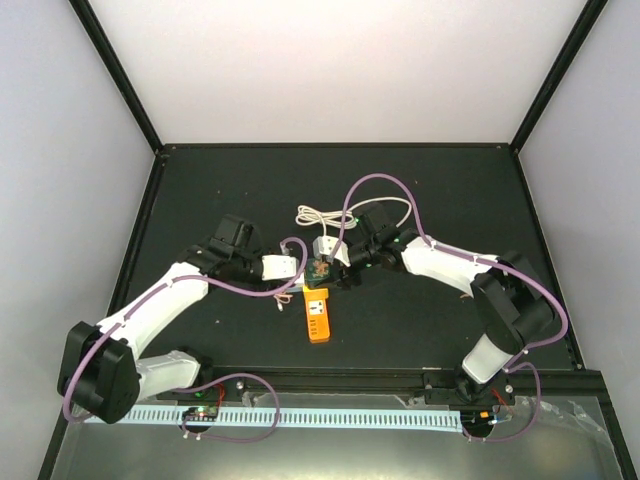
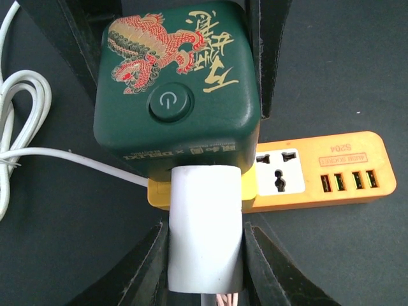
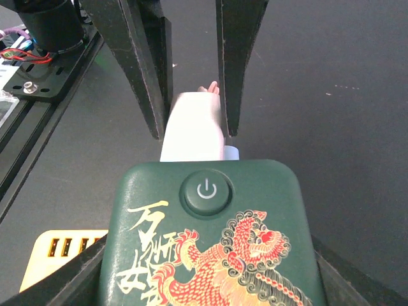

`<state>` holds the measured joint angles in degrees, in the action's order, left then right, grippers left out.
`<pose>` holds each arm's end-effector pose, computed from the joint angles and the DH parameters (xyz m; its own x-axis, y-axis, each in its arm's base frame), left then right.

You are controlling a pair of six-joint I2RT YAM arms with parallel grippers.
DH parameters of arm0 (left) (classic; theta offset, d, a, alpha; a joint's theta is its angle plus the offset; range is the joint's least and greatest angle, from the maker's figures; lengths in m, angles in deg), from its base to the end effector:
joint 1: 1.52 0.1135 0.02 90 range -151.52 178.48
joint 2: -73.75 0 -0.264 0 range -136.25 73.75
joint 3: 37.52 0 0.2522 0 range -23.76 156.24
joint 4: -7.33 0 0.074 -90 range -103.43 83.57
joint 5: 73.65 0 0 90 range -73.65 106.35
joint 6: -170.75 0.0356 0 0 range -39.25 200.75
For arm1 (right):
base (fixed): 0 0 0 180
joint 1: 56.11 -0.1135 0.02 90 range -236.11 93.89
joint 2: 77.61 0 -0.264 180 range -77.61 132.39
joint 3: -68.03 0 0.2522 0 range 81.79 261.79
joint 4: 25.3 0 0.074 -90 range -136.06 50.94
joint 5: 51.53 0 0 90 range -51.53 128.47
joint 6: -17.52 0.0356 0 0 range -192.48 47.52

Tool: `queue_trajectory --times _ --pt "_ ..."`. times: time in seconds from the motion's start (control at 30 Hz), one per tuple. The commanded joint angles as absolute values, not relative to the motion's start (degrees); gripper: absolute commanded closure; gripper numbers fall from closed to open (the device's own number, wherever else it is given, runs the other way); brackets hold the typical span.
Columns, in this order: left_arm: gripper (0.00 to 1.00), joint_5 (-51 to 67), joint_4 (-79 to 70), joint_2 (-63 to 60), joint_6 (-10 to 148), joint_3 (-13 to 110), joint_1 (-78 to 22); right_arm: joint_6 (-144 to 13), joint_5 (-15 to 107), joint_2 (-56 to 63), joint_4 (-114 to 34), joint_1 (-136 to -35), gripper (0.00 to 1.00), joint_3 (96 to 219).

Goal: Pull the plug off the socket

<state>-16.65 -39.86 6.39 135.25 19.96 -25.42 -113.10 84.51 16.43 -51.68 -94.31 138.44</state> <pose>0.1963 -0.1082 0.2267 0.0514 0.7240 -0.6878 0.9792 0.0988 0.1771 0.2459 0.2261 0.2001 0.0591 -0.5285 -0.8468 -0.9938 -0.1115 0.0002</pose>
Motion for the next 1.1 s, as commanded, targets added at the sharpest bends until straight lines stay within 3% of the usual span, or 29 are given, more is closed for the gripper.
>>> queue_trajectory --times 0.0,0.3,0.57,1.07 --pt "0.93 -7.9 -50.6 8.6 140.1 18.8 -20.6 -112.3 81.2 17.2 -58.0 -91.6 0.92 138.0" --pt "0.93 -8.8 -53.0 10.7 141.3 18.6 -16.8 -112.2 81.0 17.6 -58.2 -91.5 0.92 138.3" --pt "0.93 -12.1 -56.6 9.4 141.4 25.4 -5.8 -112.4 81.4 17.7 -58.3 -91.6 0.9 138.1" --pt "0.92 -10.7 -54.3 -10.6 129.6 40.6 10.1 -112.4 81.8 17.1 -58.1 -91.6 0.86 137.6"
